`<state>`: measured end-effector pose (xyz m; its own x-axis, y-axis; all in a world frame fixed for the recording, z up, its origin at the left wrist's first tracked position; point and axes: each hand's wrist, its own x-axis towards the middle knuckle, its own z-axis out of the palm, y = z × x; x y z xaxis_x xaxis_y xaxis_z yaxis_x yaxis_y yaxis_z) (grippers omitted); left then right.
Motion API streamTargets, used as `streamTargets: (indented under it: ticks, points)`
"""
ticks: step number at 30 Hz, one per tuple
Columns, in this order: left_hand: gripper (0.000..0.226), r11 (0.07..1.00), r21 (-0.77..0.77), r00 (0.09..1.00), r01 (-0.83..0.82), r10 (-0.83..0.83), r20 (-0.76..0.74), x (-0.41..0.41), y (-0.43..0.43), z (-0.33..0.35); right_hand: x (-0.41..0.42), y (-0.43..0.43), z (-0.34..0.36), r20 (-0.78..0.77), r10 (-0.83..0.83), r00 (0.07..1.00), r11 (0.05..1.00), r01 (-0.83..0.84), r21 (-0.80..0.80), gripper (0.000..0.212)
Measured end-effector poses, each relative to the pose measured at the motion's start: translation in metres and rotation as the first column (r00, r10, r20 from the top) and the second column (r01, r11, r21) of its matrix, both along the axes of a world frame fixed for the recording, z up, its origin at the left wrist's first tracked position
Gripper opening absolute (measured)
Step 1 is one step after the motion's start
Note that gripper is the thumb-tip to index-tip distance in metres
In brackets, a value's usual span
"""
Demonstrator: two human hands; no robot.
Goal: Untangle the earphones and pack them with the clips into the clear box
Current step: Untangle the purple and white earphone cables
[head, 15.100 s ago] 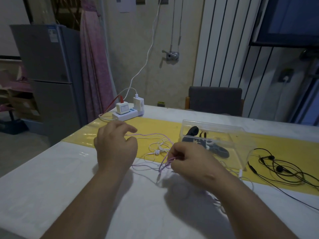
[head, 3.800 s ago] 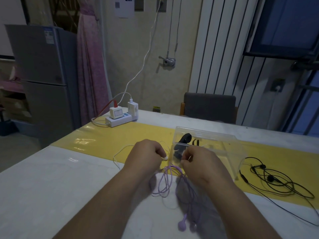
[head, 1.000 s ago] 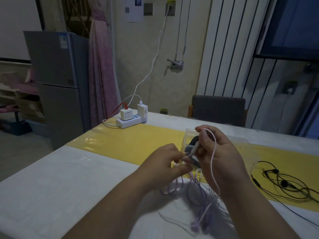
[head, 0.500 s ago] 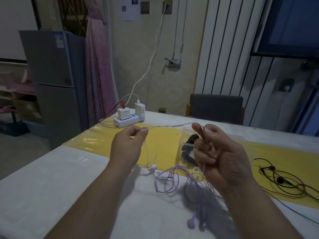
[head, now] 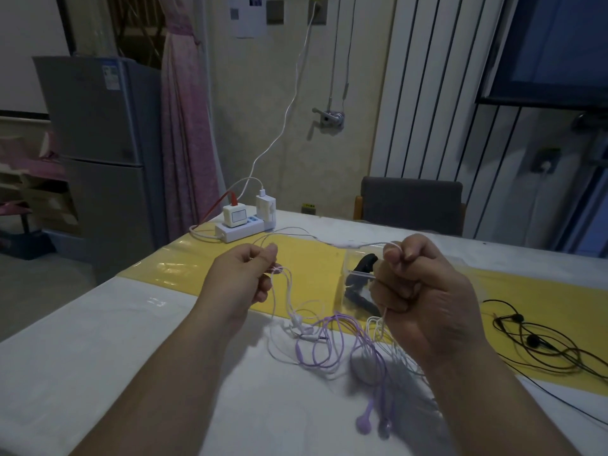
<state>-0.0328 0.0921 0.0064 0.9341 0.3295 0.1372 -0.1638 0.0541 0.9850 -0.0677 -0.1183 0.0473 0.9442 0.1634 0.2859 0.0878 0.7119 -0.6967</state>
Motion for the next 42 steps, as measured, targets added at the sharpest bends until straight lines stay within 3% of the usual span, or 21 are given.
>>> streamTargets:
  ticks: [5,10,15,20,23,26,31,36,42]
  points:
    - [0.005,0.998,0.045,0.999,0.043,-0.043,-0.014,0.000,-0.001,-0.003,-0.001,0.001,-0.001,-0.021,-0.020,1.000,0.999,0.019,-0.048,0.042]
    - [0.007,0.990,0.127,0.998,-0.056,0.052,0.039,-0.003,-0.003,0.000,0.001,0.000,-0.002,-0.034,-0.039,0.999,0.997,0.037,-0.062,0.043]
    - [0.007,0.999,-0.046,0.996,-0.013,0.017,0.085,-0.006,-0.003,0.007,0.003,0.001,-0.004,-0.038,-0.059,0.997,0.994,0.056,-0.094,0.045]
    - [0.015,0.957,-0.229,0.971,0.181,-0.137,0.196,-0.007,-0.005,0.010,0.004,0.006,-0.007,-0.022,-0.142,0.990,0.957,0.132,-0.257,0.039]
    - [0.019,0.966,-0.179,0.963,0.189,-0.147,0.224,-0.009,-0.007,0.011,0.003,0.008,-0.009,0.018,-0.174,0.985,0.933,0.171,-0.317,0.035]
    - [0.013,0.999,0.010,0.977,0.034,-0.035,0.208,-0.010,-0.009,0.009,0.001,0.008,-0.009,0.077,-0.197,0.977,0.906,0.212,-0.367,0.032]
    - [0.006,0.995,0.078,0.965,-0.063,0.041,0.258,-0.010,-0.009,0.011,0.008,0.009,-0.018,0.189,-0.223,0.956,0.816,0.289,-0.500,0.038]
    - [0.009,0.997,-0.019,0.951,0.070,-0.061,0.303,-0.013,-0.014,0.013,0.019,0.019,-0.039,0.287,-0.201,0.937,0.578,0.350,-0.737,0.034]
    - [0.013,0.969,-0.105,0.926,0.225,-0.179,0.332,-0.014,-0.015,0.013,0.020,0.031,-0.044,0.239,-0.179,0.954,0.562,0.299,-0.771,0.033]
